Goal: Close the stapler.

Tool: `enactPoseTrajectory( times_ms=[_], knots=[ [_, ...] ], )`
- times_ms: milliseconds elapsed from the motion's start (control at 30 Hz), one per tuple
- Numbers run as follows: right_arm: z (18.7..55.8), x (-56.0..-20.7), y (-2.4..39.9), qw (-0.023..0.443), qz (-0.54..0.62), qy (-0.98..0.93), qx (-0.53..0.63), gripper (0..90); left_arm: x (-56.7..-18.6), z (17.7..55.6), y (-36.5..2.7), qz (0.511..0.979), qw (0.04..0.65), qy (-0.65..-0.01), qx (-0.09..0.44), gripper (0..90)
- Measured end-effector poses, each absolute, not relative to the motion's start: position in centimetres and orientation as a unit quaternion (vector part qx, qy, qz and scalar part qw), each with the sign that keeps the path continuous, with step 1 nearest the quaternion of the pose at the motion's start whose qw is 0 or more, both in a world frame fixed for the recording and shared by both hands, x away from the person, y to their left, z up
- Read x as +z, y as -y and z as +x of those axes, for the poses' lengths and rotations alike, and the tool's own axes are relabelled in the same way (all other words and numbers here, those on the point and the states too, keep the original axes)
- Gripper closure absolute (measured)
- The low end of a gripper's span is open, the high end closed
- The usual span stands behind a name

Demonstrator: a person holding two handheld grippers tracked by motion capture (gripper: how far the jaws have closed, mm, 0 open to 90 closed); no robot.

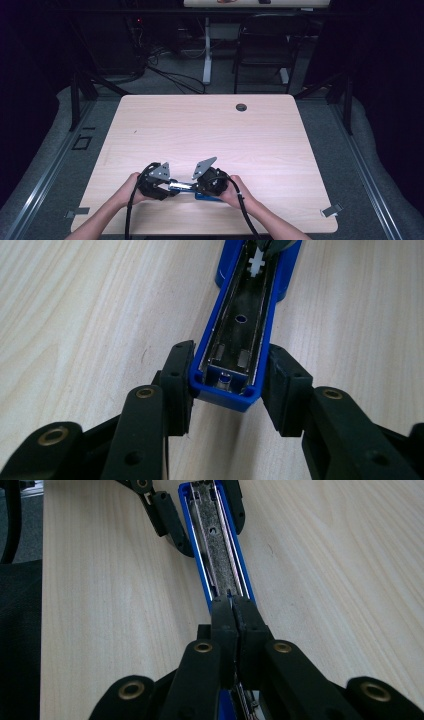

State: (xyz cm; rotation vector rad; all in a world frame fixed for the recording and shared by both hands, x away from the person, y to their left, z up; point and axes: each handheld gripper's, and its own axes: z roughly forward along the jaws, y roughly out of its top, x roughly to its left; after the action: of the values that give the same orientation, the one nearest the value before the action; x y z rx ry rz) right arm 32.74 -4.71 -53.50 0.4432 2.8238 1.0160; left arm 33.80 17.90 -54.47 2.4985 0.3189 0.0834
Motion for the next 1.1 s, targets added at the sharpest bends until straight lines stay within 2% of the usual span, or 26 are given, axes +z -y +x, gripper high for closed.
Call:
enactPoseTrajectory(
  times_ms=[133, 667, 833, 900, 1100],
  knots=[
    [32.7, -53.3, 4.8, 0.053, 0.146, -0.927, 0.341, 88.8, -53.7, 33.9, -18.2, 0.928, 0.348, -0.13, 0.015, 58.2],
    [32.5, -52.2, 5.3, 0.048, 0.131, -0.918, 0.372, 89.0, -52.6, 33.3, -17.9, 0.898, 0.418, -0.135, 0.027, 58.7],
    [32.6, -52.2, 5.3, 0.047, 0.13, -0.917, 0.373, 88.9, -52.5, 33.4, -17.9, 0.899, 0.416, -0.133, 0.024, 58.8],
    [32.6, -52.2, 5.3, 0.047, 0.129, -0.918, 0.372, 88.9, -52.5, 33.5, -18.0, 0.902, 0.411, -0.135, 0.02, 55.5],
    [32.5, -52.3, 5.4, 0.046, 0.137, -0.914, 0.378, 88.4, -52.9, 33.5, -17.9, 0.909, 0.395, -0.136, 0.01, 58.7]
  ],
)
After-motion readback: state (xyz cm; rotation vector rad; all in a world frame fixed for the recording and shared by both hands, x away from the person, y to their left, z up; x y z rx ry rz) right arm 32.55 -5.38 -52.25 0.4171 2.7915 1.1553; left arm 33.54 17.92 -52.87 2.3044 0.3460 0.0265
